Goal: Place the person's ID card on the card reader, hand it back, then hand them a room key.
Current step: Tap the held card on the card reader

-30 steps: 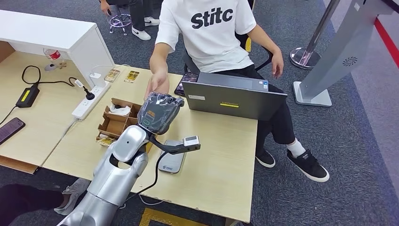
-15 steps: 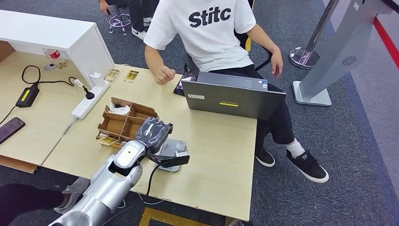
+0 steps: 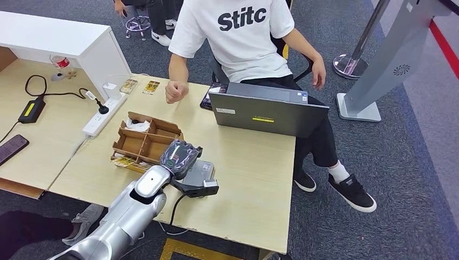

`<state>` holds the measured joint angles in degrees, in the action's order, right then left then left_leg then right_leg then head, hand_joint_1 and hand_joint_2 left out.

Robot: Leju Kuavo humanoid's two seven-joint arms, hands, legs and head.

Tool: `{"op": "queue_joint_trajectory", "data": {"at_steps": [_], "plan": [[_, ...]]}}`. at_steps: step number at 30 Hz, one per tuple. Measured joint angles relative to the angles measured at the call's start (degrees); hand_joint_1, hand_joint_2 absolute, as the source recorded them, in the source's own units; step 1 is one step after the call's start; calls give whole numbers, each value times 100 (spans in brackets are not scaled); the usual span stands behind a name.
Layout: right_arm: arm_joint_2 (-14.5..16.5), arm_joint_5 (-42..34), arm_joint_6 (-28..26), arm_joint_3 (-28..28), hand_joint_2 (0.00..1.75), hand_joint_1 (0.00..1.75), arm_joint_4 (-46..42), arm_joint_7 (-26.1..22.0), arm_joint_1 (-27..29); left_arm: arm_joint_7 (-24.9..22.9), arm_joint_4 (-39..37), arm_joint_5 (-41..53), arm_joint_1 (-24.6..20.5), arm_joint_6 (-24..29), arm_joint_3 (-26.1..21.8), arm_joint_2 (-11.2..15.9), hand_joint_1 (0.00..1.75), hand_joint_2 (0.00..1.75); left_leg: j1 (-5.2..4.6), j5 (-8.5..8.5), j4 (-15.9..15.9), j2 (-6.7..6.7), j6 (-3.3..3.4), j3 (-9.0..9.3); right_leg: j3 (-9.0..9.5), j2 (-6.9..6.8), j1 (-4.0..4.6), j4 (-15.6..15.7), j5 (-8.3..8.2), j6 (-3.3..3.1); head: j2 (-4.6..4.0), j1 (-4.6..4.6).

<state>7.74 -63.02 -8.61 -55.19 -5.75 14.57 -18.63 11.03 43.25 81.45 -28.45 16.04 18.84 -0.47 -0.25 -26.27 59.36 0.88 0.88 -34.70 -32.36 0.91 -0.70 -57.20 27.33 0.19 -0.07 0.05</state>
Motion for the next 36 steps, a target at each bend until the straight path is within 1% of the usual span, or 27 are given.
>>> {"op": "queue_joint_trajectory", "data": {"at_steps": [5,12,18,22,27,29,31,36], "plan": [[0,-32,1,-24,175,0,0,-31,2,107,-21,17,-24,156,0,-92,175,175,0,0,0,0,0,-2,-2,0,1,0,0,0,0,1],[0,-43,20,-56,175,0,0,-29,1,125,-75,86,-28,-37,0,-161,175,175,0,1,0,-1,-1,-6,-5,0,2,0,0,0,0,-1],[0,-44,39,-85,175,0,0,4,-7,92,-384,203,-51,-38,9,-182,175,175,0,1,-1,0,-2,-7,-9,0,3,0,0,0,0,0],[5,-57,-9,-103,175,0,0,-32,-1,46,-555,296,-87,153,54,-235,175,175,0,2,0,0,-4,-8,-10,0,4,0,0,-1,0,0],[17,-111,-64,-132,175,0,0,-235,43,-159,-564,449,-149,614,102,-293,175,175,1,4,0,-2,-5,-10,-12,-1,4,-1,-1,-1,0,-1],[17,-145,-66,-140,175,0,1,-278,52,-197,-429,439,-242,626,102,-307,175,175,2,4,0,-3,-5,-12,-13,-2,4,-1,-1,-1,0,-1],[17,-179,-69,-149,175,0,6,-308,57,-204,-166,413,-337,528,90,-311,175,175,4,5,0,-4,-4,-15,-14,-3,4,-1,-1,-1,0,-1],[17,-256,-74,-181,175,0,28,-366,64,-210,846,327,-554,88,-152,-308,175,175,6,6,0,-5,-3,-17,-14,-4,4,-1,-1,-1,0,0]]}}
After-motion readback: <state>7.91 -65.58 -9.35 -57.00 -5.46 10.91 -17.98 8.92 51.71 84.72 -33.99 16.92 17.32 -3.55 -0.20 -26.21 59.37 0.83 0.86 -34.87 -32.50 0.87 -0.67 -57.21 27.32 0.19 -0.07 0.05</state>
